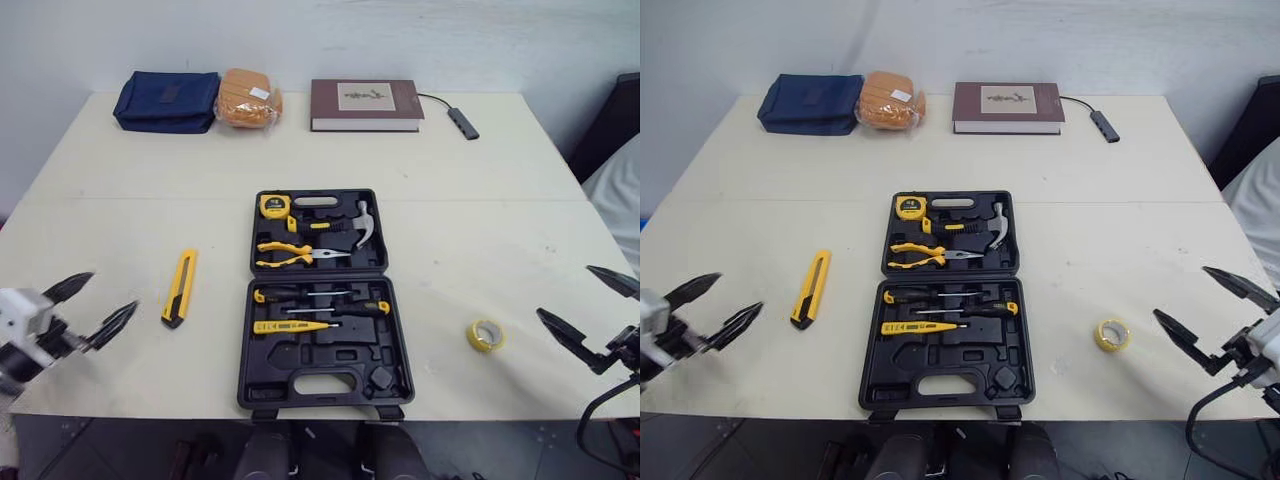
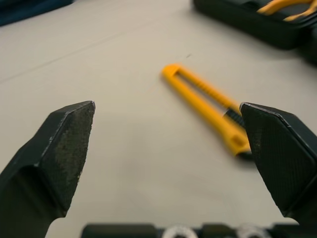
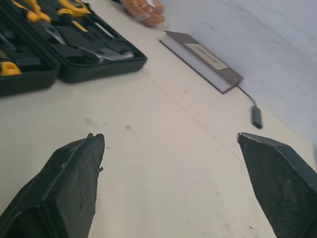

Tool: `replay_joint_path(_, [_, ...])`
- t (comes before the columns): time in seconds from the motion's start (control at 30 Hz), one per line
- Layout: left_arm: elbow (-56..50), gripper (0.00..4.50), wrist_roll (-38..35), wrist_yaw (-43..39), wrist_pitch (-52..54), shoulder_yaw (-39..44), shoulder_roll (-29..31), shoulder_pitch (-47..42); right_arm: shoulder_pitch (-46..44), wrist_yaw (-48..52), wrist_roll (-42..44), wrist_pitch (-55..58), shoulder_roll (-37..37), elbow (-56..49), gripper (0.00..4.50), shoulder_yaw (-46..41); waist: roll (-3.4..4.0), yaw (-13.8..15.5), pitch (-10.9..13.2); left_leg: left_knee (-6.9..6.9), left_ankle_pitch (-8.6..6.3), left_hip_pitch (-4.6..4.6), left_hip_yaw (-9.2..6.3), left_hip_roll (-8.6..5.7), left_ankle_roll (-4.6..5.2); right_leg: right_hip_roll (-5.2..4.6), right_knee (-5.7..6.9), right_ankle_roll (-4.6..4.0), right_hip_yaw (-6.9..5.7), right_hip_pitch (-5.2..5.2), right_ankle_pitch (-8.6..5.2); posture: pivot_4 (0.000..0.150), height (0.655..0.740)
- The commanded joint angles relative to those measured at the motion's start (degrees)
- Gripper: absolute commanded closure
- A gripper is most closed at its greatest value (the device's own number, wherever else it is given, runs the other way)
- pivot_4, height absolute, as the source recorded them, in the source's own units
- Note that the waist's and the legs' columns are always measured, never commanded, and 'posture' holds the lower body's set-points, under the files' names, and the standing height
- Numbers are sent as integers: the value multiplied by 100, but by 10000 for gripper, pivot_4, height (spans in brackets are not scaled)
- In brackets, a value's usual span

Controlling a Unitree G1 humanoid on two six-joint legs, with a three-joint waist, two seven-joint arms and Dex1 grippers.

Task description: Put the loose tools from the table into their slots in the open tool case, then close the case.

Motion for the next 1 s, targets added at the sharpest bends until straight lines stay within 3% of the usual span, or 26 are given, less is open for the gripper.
replay_joint_path(0.03, [508, 426, -69, 592, -253, 864, 21, 403, 366, -362, -233, -484, -44, 1078, 0, -696, -12, 17, -4, -3, -5, 0, 3, 2, -4, 1, -7, -4, -2, 0, -2, 1500, 7400])
replay_joint_path(0.3, [931, 426, 196, 1524, -547, 1208, 42, 722, 890, -663, -299, -842, -56, 1782, 0, -895, -21, -17, -10, -29, -18, 16, 9, 8, 18, -1, -24, -12, 14, 3, 8, 1500, 7400])
replay_joint_path(0.5, [436, 426, 72, 1778, -11, 926, -13, 544, 796, -789, -242, -811, -16, 1714, 0, -675, -23, -115, -12, -72, -11, 52, 26, 15, 5, 2, -24, -29, 32, 6, -1, 1500, 7400])
replay_joint_path(0.7, [-287, 426, -84, 1778, 478, 637, -111, 441, 570, -700, 9, -513, 65, 1178, 0, -322, -24, -146, -12, -72, -10, 64, 50, 16, 3, 4, -14, -28, 55, 2, -1, 1500, 7400])
replay_joint_path(1.0, [-2847, 426, -467, 2683, 2879, -188, -118, 233, -164, -105, 843, 404, 118, -1096, 0, 1100, -24, -121, -11, -69, -11, 69, 58, 18, 1, 6, 0, -29, 70, -2, -1, 1500, 7400])
